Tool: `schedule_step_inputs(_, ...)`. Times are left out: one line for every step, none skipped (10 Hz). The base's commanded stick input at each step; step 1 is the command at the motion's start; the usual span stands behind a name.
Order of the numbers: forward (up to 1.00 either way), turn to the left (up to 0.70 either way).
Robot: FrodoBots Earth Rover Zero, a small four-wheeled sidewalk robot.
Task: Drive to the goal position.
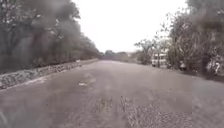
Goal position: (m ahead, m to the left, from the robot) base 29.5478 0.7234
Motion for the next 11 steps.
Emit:
schedule_step_inputs(0.7,0.0)
schedule_step_inputs(0.7,0.0)
schedule_step_inputs(0.7,0.0)
schedule_step_inputs(0.7,0.0)
schedule_step_inputs(0.7,0.0)
schedule_step_inputs(0.7,0.0)
schedule_step_inputs(0.7,0.0)
schedule_step_inputs(0.7,0.0)
schedule_step_inputs(0.7,0.0)
schedule_step_inputs(0.7,0.0)
schedule_step_inputs(0.7,0.0)
